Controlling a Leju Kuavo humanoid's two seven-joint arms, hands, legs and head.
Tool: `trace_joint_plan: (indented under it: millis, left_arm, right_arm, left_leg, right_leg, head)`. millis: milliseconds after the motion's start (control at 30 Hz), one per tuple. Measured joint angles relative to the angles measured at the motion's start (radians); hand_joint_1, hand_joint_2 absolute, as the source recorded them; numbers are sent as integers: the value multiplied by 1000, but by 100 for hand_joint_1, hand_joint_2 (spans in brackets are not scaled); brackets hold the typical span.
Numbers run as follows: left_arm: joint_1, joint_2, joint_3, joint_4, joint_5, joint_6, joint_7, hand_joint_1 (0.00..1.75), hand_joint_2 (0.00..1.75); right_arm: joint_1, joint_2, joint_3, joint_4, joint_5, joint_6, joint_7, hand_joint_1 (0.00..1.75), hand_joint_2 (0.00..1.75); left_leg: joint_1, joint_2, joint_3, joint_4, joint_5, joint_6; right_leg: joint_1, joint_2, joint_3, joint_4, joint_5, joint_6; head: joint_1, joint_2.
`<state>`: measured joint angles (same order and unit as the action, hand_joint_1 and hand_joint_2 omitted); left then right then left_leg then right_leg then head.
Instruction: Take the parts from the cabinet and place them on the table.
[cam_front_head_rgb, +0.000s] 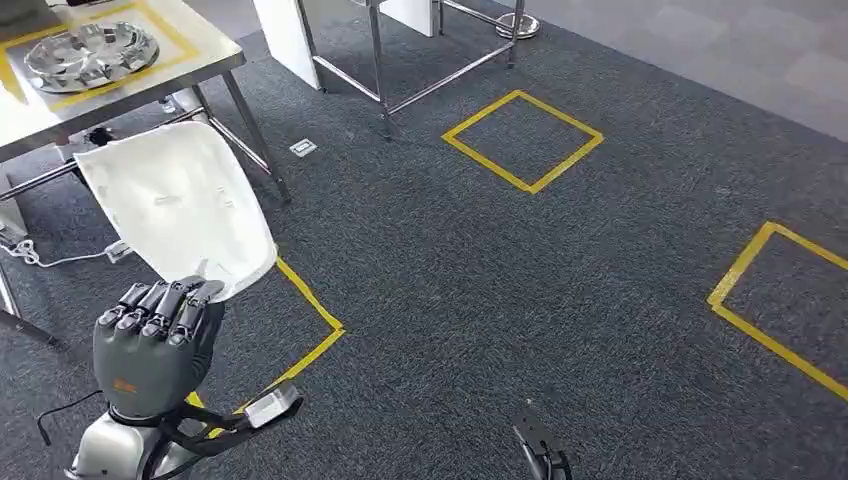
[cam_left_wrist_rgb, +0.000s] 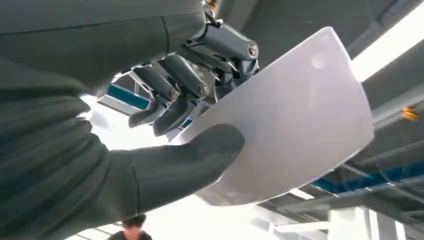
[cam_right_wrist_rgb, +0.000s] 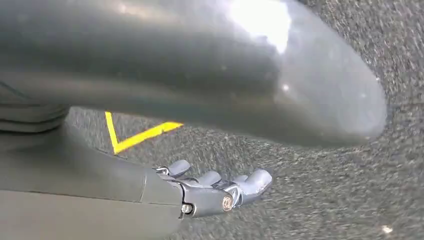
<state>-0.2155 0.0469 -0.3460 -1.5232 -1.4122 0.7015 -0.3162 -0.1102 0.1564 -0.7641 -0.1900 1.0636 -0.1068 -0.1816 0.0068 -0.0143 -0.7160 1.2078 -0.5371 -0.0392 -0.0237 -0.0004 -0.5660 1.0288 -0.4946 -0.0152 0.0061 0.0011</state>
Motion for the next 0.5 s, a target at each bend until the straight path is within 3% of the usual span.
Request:
trace_joint_plan:
  millis: [33, 67, 100, 133, 167, 200, 233, 267, 367, 400, 433, 467, 500]
  left_arm:
    - [1, 0, -2, 0, -5, 0, 2, 175, 175]
    - [3, 0, -3, 1, -6, 0, 3, 175, 175]
    - [4, 0, -3, 2, -6, 0, 4, 175, 175]
    - [4, 1, -3, 2, -7, 0, 5, 175, 175]
    - [4, 1, -3, 1, -7, 0, 5, 175, 175]
    - [4, 0, -3, 0, -7, 0, 5, 175, 175]
    - [2, 0, -3, -2, -7, 0, 5, 175, 175]
    - [2, -1, -4, -3, -8, 0, 5, 175, 175]
    - [4, 0, -4, -4, -8, 0, 5, 175, 175]
    - [4, 0, -4, -6, -8, 0, 5, 175, 175]
    - [3, 0, -4, -7, -8, 0, 5, 175, 175]
    - [0, -2, -5, -7, -8, 0, 8, 175, 175]
    - [1, -6, -6, -7, -8, 0, 8, 175, 175]
  right_arm:
    - [0, 0, 0, 0, 2, 0, 0, 0, 0]
    - [-1, 0, 0, 0, 4, 0, -2, 0, 0]
    - [-2, 0, 0, 0, 5, 0, -4, 0, 0]
    - [-4, 0, 0, 0, 5, 0, -5, 0, 0]
    - [-7, 0, 0, 0, 5, 0, -5, 0, 0]
    - [-10, 0, 0, 0, 5, 0, -5, 0, 0]
    - [-12, 0, 0, 0, 6, 0, -6, 0, 0]
    - [-14, 0, 0, 0, 6, 0, -8, 0, 0]
    - [-17, 0, 0, 0, 6, 0, -8, 0, 0]
    - [-19, 0, 0, 0, 7, 0, -8, 0, 0]
    - [-21, 0, 0, 0, 8, 0, -9, 0, 0]
    - [-20, 0, 0, 0, 8, 1, -10, 0, 0]
    - [-18, 0, 0, 0, 8, 1, -10, 0, 0]
  left_leg:
    - [1, 4, -39, 82, -33, -2]
    - [2, 5, -60, 128, -43, -4]
    - [2, 6, -55, 122, -28, -3]
    - [2, 9, -29, 75, 2, -2]
    - [2, 19, 18, -9, 43, 2]
    - [0, 47, 73, -106, 81, 7]
    - [-10, 121, 104, -169, 75, 17]
    - [-13, 112, 109, -172, 80, 28]
    - [-16, 67, 100, -171, 82, 42]
    - [-6, 52, 106, -179, 89, 51]
    - [-3, 41, 106, -182, 90, 55]
    - [-1, 30, 104, -182, 93, 60]
    - [-1, 17, 103, -182, 93, 62]
  right_leg:
    - [2, -19, -1, 0, -1, -2]
    - [3, -35, -1, 1, -2, -3]
    - [3, -49, 0, 1, -3, -2]
    - [4, -63, 2, 1, -5, -2]
    - [4, -78, 5, 1, -8, 1]
    - [5, -91, 9, 3, -11, 5]
    - [9, -100, 13, 3, -15, 10]
    - [17, -109, 13, 6, -20, 17]
    - [17, -146, 24, -2, -22, 30]
    - [13, -138, 25, 2, -29, 40]
    - [8, -70, 17, 24, -47, 46]
    - [8, -27, -9, 84, -84, 48]
    - [7, -11, -45, 161, -121, 50]
  head:
    - [0, 0]
    - [0, 0]
    - [0, 0]
    - [-1, 0]
    - [0, 0]
    - [0, 0]
    - [-1, 0]
    - [1, 0]
    - [2, 0]
    - [3, 0]
    - [6, 0]
    - [8, 0]
    - [13, 0]
